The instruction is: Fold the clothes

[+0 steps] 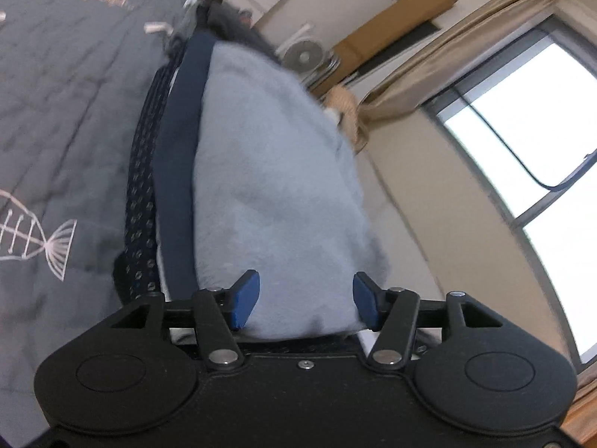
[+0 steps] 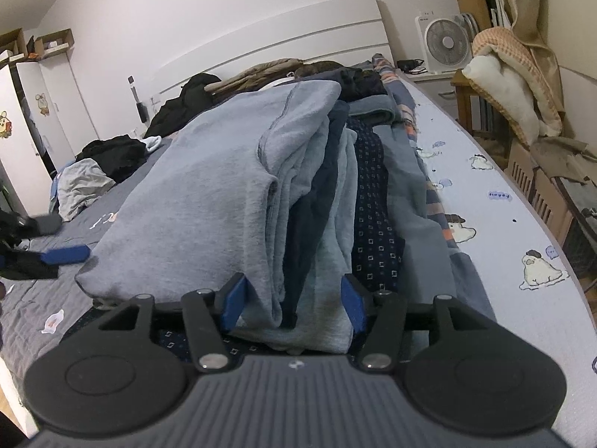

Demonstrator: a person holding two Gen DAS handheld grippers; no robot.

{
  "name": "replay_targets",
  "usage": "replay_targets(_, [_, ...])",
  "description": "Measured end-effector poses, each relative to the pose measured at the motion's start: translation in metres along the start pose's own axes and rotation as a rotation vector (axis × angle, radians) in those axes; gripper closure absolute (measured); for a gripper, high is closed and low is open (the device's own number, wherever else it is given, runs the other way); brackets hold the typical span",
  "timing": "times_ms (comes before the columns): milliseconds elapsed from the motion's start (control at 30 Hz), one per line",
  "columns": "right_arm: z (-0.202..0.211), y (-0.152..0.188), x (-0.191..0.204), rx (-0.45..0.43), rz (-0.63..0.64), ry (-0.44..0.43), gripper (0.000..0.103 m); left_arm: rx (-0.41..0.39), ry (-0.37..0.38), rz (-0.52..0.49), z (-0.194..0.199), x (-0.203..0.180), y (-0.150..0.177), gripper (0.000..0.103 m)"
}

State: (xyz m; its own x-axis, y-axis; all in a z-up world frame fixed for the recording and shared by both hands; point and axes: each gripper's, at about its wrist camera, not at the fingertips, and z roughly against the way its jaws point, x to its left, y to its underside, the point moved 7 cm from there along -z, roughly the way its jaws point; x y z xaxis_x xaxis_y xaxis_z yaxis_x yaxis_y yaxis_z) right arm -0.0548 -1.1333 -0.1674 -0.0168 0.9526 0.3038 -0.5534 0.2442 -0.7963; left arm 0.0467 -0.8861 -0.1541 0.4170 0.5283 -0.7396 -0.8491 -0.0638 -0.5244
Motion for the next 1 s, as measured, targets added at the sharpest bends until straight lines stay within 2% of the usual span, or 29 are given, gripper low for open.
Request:
replay_targets(233, [0.001,0.002,-0.001,0.017,0.017,-0.002,0.045,0.091,-0.032,-0.098,0.003,-0.006,0.011,0.048])
replay_targets(300, [0.002,0.003,-0.001,0.021,0.018,-0.002,0.045,0.067,-0.024,-0.104,0.013,-0.01,0.013,0.047])
replay_targets(400, [0.006,0.001,-0.001,0.021,0.004,-0.001,0.045,-0.019,0.051,-0.105,0.022,-0.02,0.0,0.036])
replay_targets(500, [0.008,0.0,0.001,0.017,0.01,0.002,0.045,-0.056,0.099,-0.035,0.015,-0.014,-0.012,0.034])
replay_targets(600, [0.007,0.001,0.0,0.022,0.003,0.0,0.045,0.018,0.041,0.054,-0.005,0.01,-0.006,0.035])
replay_targets(733, [0.006,0.002,-0.002,0.029,0.001,-0.012,0.045,0.078,0.021,-0.038,-0.002,0.001,0.005,0.035])
replay_targets(800, [0.006,0.001,-0.004,0.032,-0.009,-0.022,0.045,0.049,0.024,-0.062,0.011,-0.004,0.005,0.035])
replay_targets(933, [0.013,-0.004,-0.006,0.028,-0.046,-0.071,0.045,-0.03,0.088,-0.033,0.027,-0.009,-0.007,0.034])
replay_targets(1000, [0.021,-0.007,-0.005,0.026,-0.063,-0.105,0.045,-0.061,0.089,-0.025,0.028,-0.008,-0.01,0.03])
